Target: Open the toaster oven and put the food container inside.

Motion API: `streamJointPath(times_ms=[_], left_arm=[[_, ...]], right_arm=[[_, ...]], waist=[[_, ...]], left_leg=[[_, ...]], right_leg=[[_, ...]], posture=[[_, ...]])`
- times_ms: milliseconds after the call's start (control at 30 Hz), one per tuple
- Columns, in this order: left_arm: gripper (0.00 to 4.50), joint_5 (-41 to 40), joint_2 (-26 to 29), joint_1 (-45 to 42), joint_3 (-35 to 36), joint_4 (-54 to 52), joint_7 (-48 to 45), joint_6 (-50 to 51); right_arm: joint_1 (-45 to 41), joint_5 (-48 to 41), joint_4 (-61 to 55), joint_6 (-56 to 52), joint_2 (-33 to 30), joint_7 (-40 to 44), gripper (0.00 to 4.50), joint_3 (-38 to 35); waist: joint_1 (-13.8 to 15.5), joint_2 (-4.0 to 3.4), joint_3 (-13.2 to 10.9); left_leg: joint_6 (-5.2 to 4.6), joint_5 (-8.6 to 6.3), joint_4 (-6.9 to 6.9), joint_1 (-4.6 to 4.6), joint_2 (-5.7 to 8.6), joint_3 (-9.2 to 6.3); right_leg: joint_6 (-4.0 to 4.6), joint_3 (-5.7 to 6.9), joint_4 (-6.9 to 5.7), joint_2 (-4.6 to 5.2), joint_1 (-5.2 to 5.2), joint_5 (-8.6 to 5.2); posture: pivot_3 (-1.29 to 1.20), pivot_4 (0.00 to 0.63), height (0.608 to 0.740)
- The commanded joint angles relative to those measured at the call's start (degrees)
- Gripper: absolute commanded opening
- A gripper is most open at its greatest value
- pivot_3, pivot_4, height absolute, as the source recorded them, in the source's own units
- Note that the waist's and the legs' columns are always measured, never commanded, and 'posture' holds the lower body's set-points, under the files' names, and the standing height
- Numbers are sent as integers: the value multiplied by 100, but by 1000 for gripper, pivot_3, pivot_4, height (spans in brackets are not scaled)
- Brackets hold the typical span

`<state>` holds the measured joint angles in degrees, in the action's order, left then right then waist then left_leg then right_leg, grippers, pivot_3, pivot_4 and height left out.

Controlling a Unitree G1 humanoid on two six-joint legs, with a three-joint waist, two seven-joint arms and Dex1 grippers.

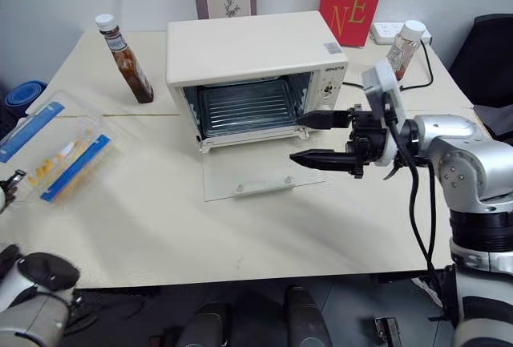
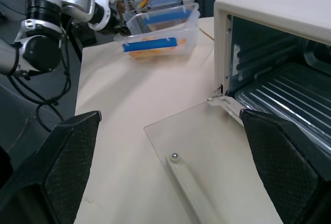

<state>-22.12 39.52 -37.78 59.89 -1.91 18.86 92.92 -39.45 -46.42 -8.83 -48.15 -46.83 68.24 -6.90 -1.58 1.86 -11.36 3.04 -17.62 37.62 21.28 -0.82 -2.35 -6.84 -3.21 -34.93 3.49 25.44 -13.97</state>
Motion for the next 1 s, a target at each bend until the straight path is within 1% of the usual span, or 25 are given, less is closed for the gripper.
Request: streamJointPath(times_ms=[33,100,133,200,267,367,433,533,567,633,667,800,900,1000], left_arm=[[92,-840,367,668,-378,-86,-671,-42],[92,-1424,555,1058,-583,-113,-896,-42],[92,-2050,788,1445,-829,-240,-1109,-42],[92,-3204,1182,2036,-1214,-440,-1243,-42],[92,-4320,1420,2261,-1530,-574,-1057,-42],[92,-5751,1612,2211,-2003,-649,-548,-42],[92,-6655,1652,1865,-2482,-576,52,-160],[92,-8577,2187,1489,-3712,-421,1281,-1336],[92,-8911,2267,1240,-4102,-386,1581,-1627],[92,-9088,2122,572,-4807,-242,1980,-1917],[92,-9088,2070,374,-5011,-175,2058,-1978],[92,-9088,1373,-813,-6038,283,2559,-2047],[92,-9088,1009,-1321,-6448,695,2926,-2033],[92,-9088,671,-1617,-6686,1014,3349,-2124]], right_arm=[[266,-171,-355,-73,-218,9,4500,-270],[394,-106,-445,14,-262,-24,4500,-281],[547,-118,-533,25,-274,-53,4500,-323],[788,-172,-661,-11,-287,-133,4500,-407],[1016,-196,-777,-20,-290,-225,4500,-498],[1313,-211,-979,-15,-291,-393,4500,-616],[1535,-289,-1147,-76,-295,-557,4500,-761],[1931,-402,-1404,-137,-329,-770,4500,-1033],[2063,-444,-1469,-154,-339,-832,4500,-1142],[2320,-489,-1603,-156,-340,-970,4500,-1349],[2392,-508,-1669,-158,-331,-1041,4500,-1397],[2852,-528,-1945,-65,-286,-1295,4500,-1728],[3132,-421,-2118,127,-205,-1517,4500,-1880],[3374,-331,-2252,333,-103,-1737,4500,-1957]], waist=[[1,1,0],[2,1,0],[0,1,0],[-4,4,2],[3,2,1],[22,2,1],[19,2,1],[20,3,1],[20,3,1],[29,2,1],[37,2,1],[52,1,1],[86,2,1],[84,1,1]], left_leg=[[0,0,-1,0,0,0],[-1,0,1,1,-1,-1],[-1,0,3,1,-1,-1],[-2,0,0,-1,-1,0],[-1,-1,-2,-5,-3,-1],[-4,1,0,-1,-1,-8],[-4,1,0,-2,-1,-7],[-5,1,0,-1,-2,-10],[-4,1,-2,-1,-2,-11],[-4,1,-1,-3,1,-7],[-4,1,-1,-4,4,-4],[-8,4,2,-5,9,4],[-9,4,9,-1,9,5],[-9,4,10,-4,9,7]], right_leg=[[1,0,0,0,-1,-1],[2,0,0,1,-1,-1],[2,0,-4,2,0,-1],[3,-3,-4,4,-1,-1],[9,-4,-3,8,-1,-5],[8,0,-5,13,-1,-5],[8,-2,-6,11,-2,-5],[8,-2,-9,9,-2,-4],[8,-4,-10,11,-1,-4],[8,-6,-9,14,-1,-4],[7,-6,-9,12,-2,-4],[4,-8,-10,4,-5,-2],[-1,-12,-11,1,-4,0],[-1,-15,-13,-1,-4,0]], posture=[[0,150,740],[0,150,740],[0,150,740],[0,150,740],[0,150,740],[0,150,740],[0,150,740],[0,150,740],[0,150,740],[0,150,740],[0,150,740],[0,150,740],[0,150,740],[0,150,740]])
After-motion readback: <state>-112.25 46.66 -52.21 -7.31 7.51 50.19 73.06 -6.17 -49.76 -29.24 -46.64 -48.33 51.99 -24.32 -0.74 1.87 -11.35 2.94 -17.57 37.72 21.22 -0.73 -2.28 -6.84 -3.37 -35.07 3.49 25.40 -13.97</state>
